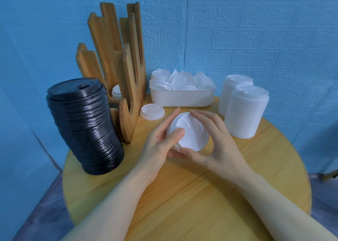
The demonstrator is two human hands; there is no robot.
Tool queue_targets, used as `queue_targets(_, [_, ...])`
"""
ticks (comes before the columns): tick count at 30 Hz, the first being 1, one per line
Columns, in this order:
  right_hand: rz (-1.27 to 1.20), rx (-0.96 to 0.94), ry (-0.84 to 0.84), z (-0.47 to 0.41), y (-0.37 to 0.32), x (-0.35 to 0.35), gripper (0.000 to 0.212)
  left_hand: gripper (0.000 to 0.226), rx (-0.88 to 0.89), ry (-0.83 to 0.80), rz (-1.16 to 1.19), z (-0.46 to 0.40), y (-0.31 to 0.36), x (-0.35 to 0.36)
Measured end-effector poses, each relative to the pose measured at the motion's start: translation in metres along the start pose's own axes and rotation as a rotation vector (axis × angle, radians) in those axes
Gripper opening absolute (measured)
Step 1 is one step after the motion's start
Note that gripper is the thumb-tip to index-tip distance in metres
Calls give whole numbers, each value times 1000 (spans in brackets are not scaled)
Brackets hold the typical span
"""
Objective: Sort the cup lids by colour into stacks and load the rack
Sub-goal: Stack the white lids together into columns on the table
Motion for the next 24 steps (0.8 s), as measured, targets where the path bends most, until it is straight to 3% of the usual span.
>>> queue_targets(8, [-88,50,-57,1,5,9,86,50,4,36,86,-3,-1,-5])
queue_targets(24, [-167,44,-67,1,3,8,84,53,-87,-17,203,-3,-8,-5])
Point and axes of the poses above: each hand's wrist, its own z-axis away from the middle knuckle, its own x-axis out of the palm, y = z × x, the point moved 9 cm from there along -z, towards the middle knuckle
